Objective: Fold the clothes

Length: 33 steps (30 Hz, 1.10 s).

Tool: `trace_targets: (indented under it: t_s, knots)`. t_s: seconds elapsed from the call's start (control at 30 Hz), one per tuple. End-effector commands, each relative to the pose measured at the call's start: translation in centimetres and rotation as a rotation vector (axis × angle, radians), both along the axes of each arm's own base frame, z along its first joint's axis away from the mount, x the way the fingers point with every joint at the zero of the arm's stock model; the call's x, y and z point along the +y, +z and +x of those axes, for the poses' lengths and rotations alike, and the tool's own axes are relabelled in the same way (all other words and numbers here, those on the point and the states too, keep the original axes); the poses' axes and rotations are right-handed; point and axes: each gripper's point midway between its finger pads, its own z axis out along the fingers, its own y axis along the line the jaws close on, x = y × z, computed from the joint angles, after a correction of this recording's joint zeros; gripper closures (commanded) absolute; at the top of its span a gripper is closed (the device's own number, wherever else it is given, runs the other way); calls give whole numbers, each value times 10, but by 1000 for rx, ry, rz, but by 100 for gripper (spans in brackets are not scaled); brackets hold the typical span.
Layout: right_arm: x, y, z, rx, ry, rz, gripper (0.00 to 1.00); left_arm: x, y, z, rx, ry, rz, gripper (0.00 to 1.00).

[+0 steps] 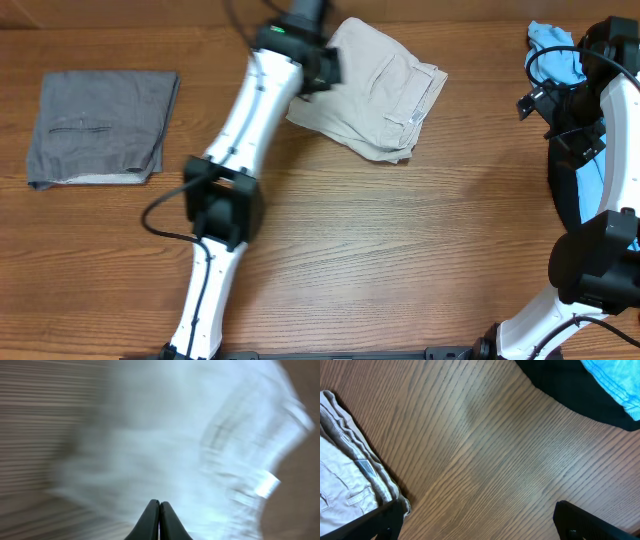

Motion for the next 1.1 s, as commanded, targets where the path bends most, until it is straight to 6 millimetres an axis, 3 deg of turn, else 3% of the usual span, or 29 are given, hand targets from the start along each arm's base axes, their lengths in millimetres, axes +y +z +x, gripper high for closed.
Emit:
trace_targets:
  t_s: [0.0, 0.23, 0.43, 0.57, 0.7, 0.8, 0.93, 1.07]
  knots:
    - [-2, 9, 2, -28, 2, -14, 0, -45, -4, -15, -26, -29, -4, 96]
    - [-2, 9, 2, -28, 2, -14, 0, -113, -27, -13, -171, -60, -53, 96]
    - [-2, 9, 2, -28, 2, -14, 0, -119, -63, -13, -257, -26, 26, 95]
    - [-2, 9, 2, -28, 2, -14, 0, -123, -92, -26, -209, -61, 4, 95]
    - [-2, 9, 2, -28, 2, -14, 0, -121, -115, -47, -124, -125, 16, 94]
    - [-2, 9, 2, -28, 2, -14, 0, -108, -131, -64, -56, -161, 83, 91]
    - [-2, 9, 2, -28, 2, -14, 0, -85, -146, -92, 42, -282, 206, 90]
    - [-2, 9, 2, -28, 2, -14, 0, -49, -157, -125, 178, -403, 355, 85]
